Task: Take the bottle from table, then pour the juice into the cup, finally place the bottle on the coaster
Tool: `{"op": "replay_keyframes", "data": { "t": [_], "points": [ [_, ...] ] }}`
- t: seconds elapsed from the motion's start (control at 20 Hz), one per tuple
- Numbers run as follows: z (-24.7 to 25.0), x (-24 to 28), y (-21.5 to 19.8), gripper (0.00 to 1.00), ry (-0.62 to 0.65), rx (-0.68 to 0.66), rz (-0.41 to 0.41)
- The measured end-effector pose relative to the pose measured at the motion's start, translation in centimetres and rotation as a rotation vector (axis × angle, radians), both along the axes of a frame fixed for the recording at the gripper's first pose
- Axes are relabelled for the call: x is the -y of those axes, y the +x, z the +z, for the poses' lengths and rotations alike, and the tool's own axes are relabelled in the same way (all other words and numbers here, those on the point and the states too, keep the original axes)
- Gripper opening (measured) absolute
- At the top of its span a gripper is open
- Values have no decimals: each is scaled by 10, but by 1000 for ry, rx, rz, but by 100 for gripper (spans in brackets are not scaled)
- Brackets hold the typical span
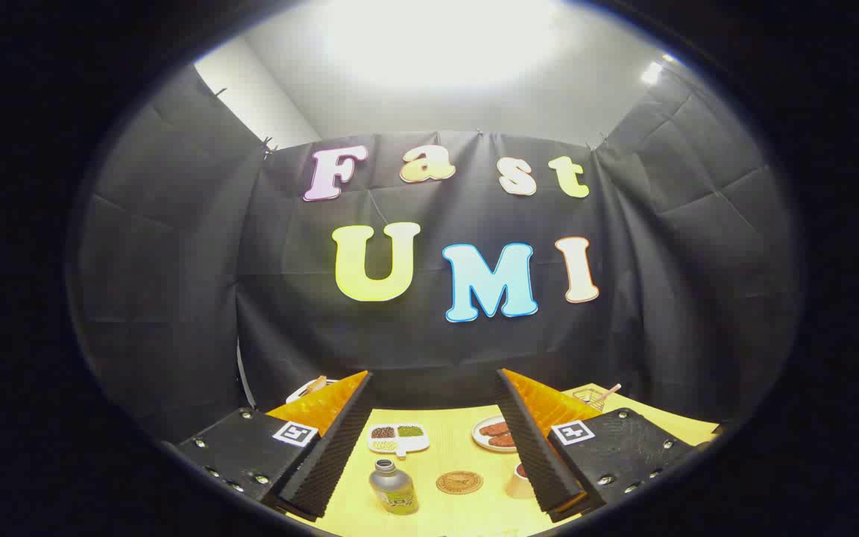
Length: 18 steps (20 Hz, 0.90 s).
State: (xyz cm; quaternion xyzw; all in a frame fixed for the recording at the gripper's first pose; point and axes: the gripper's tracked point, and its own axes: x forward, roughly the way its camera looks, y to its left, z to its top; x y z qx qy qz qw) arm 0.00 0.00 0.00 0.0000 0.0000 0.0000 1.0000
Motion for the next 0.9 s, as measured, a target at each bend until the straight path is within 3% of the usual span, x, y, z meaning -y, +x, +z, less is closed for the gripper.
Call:
{"op": "replay_keyframes", "data": {
  "t": [0.9],
  "points": [
    [13,-19,-1,98,-15,-11,2]
  ]
}}
